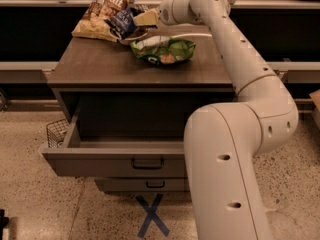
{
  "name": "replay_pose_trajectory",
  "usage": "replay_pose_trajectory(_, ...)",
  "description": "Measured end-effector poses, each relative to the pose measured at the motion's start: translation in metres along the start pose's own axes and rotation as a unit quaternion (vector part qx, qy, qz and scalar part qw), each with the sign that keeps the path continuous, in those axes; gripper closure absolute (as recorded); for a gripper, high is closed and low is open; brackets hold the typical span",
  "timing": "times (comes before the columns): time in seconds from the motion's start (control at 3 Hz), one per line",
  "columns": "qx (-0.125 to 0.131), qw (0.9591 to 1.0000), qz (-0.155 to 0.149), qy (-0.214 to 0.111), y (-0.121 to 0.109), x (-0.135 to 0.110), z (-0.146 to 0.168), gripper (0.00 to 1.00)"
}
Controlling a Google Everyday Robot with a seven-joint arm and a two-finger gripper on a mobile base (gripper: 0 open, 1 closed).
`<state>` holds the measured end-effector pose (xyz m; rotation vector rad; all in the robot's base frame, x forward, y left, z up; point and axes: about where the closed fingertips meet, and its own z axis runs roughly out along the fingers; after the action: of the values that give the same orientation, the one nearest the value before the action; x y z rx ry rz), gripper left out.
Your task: Place blue chip bag into paper bowl
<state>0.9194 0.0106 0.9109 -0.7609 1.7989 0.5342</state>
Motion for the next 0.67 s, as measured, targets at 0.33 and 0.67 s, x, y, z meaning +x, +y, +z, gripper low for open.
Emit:
replay_pose_trajectory(0.33, 0.012, 0.9999, -0.006, 0.003, -0.008, 0.000, -0.007, 0.00)
replay_pose_trajectory(0.67, 0.057, 0.9983, -0.015, 0.002, -0.035, -0.014, -0.042, 0.00)
